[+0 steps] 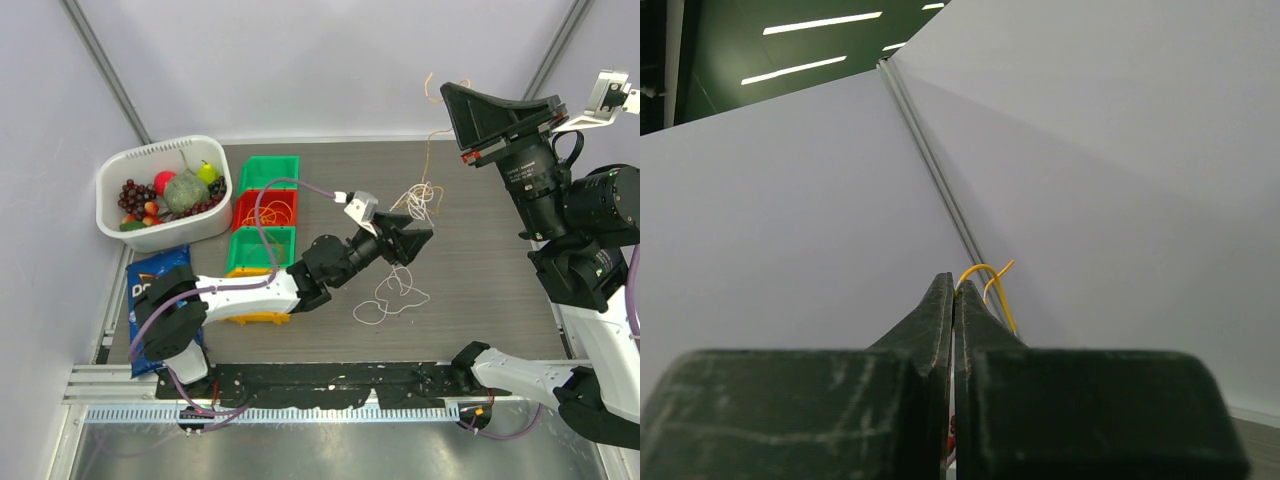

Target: Untangle the cables

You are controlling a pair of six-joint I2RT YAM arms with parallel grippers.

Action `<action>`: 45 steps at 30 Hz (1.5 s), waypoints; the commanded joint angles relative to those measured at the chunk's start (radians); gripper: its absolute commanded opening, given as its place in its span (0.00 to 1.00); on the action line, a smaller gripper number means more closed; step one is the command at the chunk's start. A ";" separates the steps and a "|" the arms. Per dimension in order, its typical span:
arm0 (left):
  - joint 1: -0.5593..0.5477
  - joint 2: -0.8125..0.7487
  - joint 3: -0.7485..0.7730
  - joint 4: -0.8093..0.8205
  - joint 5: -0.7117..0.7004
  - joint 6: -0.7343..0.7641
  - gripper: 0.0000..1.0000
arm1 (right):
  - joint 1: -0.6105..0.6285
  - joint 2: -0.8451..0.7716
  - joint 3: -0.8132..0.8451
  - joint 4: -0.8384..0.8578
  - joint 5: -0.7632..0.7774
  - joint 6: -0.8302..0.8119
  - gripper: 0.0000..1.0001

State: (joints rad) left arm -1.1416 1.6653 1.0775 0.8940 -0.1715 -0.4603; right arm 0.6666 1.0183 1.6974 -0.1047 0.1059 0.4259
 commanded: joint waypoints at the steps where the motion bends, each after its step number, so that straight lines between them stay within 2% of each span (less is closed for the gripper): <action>1: -0.004 -0.114 -0.066 0.091 -0.014 -0.014 0.70 | 0.005 -0.014 0.004 0.050 0.006 -0.004 0.01; 6: -0.004 -0.110 -0.048 0.121 0.079 -0.023 0.83 | 0.005 -0.011 0.002 0.053 0.011 -0.003 0.01; 8: -0.004 -0.096 -0.039 0.137 0.073 -0.023 0.86 | 0.005 -0.009 0.004 0.056 0.005 0.007 0.01; 11: -0.004 -0.072 0.001 0.122 0.038 0.003 0.88 | 0.005 -0.006 0.005 0.059 -0.008 0.020 0.01; 15: -0.004 -0.026 0.090 0.074 0.040 0.032 0.86 | 0.005 -0.004 0.007 0.062 -0.015 0.033 0.01; 18: -0.006 0.010 0.137 0.045 0.047 0.023 0.75 | 0.004 -0.003 0.008 0.065 -0.021 0.040 0.01; 21: -0.007 0.033 0.162 0.020 0.047 0.012 0.55 | 0.004 -0.001 0.008 0.069 -0.023 0.045 0.01; 22: -0.006 0.037 0.165 0.013 0.043 0.012 0.53 | 0.005 0.000 0.008 0.071 -0.023 0.048 0.01; 26: -0.006 0.047 0.164 0.014 0.059 -0.003 0.59 | 0.004 0.005 0.007 0.079 -0.025 0.053 0.01; 30: -0.007 0.053 0.165 0.017 0.067 -0.009 0.57 | 0.005 0.011 0.007 0.086 -0.029 0.056 0.01; 33: -0.007 0.051 0.165 0.007 0.058 0.006 0.38 | 0.004 0.009 0.007 0.088 -0.031 0.053 0.01; 34: -0.007 0.048 0.162 -0.004 0.056 0.011 0.25 | 0.004 0.008 0.004 0.086 -0.026 0.054 0.01; 35: -0.007 0.044 0.159 -0.021 0.049 0.012 0.19 | 0.005 0.006 0.004 0.085 -0.020 0.047 0.01; 36: -0.007 0.037 0.150 -0.039 0.041 0.006 0.08 | 0.004 0.006 0.004 0.079 -0.011 0.037 0.01; 37: -0.006 0.033 0.133 -0.056 0.038 0.002 0.05 | 0.005 0.005 0.004 0.071 0.014 0.018 0.00; 40: -0.007 -0.008 0.032 -0.056 0.055 -0.017 0.00 | 0.004 0.011 0.007 0.033 0.095 -0.041 0.01; 45: -0.007 -0.117 -0.207 -0.078 0.084 -0.052 0.00 | 0.004 0.042 0.024 -0.041 0.316 -0.182 0.01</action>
State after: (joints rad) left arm -1.1454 1.6436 0.9977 0.8337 -0.1066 -0.4915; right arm 0.6666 1.0351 1.6974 -0.1108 0.2291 0.3737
